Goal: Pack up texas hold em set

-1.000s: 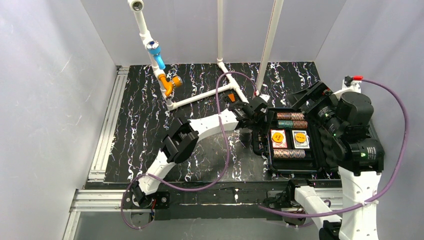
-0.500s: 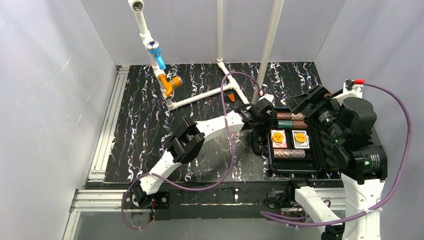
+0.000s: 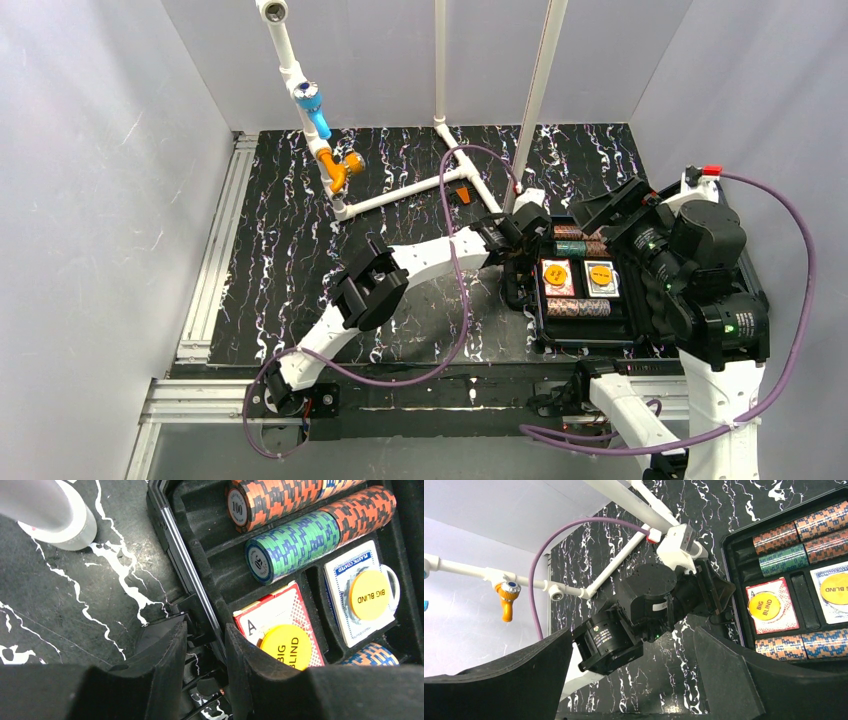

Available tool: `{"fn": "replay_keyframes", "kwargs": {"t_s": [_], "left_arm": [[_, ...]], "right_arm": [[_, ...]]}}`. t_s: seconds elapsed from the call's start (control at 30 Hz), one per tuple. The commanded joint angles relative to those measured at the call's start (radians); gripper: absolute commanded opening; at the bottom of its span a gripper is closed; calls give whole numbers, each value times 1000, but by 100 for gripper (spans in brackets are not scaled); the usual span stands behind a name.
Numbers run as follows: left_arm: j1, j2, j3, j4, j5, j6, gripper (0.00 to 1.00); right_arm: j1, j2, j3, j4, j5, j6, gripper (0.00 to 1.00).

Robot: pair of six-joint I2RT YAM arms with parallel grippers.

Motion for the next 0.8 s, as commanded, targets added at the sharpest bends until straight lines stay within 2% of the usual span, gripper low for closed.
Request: {"fn": "replay_keyframes", "kwargs": {"t_s": [0.0, 0.23, 0.77], "left_arm": [[-6, -62, -141, -129, -55, -65, 26], [-12, -164, -308, -129, -95, -116, 22], [1, -404, -612, -215, -234, -172, 23]], "right_arm": [[7, -17, -11, 48, 6, 2, 98], [7, -37, -34, 67, -7, 25, 98], [7, -71, -73, 90, -18, 51, 98]]}}
